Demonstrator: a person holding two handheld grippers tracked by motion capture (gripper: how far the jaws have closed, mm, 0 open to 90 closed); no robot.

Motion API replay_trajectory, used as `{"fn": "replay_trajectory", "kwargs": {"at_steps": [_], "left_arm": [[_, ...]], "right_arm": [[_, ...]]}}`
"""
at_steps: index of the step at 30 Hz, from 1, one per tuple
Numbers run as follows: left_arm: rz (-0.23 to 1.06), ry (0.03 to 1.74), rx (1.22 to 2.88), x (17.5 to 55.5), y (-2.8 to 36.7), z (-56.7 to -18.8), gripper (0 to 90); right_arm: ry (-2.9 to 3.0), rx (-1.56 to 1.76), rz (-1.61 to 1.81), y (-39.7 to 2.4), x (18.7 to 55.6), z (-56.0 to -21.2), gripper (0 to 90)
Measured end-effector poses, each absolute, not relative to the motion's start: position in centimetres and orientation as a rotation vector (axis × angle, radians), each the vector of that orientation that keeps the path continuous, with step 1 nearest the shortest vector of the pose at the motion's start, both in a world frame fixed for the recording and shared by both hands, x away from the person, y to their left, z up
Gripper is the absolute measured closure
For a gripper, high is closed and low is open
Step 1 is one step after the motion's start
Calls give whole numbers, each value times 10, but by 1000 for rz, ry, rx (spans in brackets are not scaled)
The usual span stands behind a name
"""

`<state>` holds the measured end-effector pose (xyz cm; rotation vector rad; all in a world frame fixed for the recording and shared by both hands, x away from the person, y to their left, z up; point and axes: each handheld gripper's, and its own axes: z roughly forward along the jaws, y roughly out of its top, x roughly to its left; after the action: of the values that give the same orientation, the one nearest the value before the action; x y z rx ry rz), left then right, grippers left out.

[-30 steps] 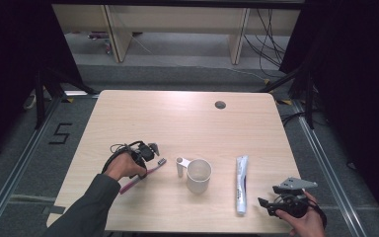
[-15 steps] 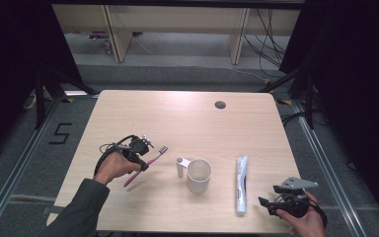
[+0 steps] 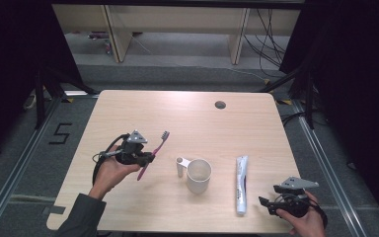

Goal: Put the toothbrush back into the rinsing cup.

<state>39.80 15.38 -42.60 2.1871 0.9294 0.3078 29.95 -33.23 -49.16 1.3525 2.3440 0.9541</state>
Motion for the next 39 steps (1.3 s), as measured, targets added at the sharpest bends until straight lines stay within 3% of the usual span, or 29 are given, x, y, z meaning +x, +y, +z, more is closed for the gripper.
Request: {"fn": "replay_trajectory", "kwargs": {"at_steps": [39], "left_arm": [[385, 892, 1755, 383, 150, -425, 826]], "right_arm": [[2385, 1303, 953, -336, 302, -491, 260]]}}
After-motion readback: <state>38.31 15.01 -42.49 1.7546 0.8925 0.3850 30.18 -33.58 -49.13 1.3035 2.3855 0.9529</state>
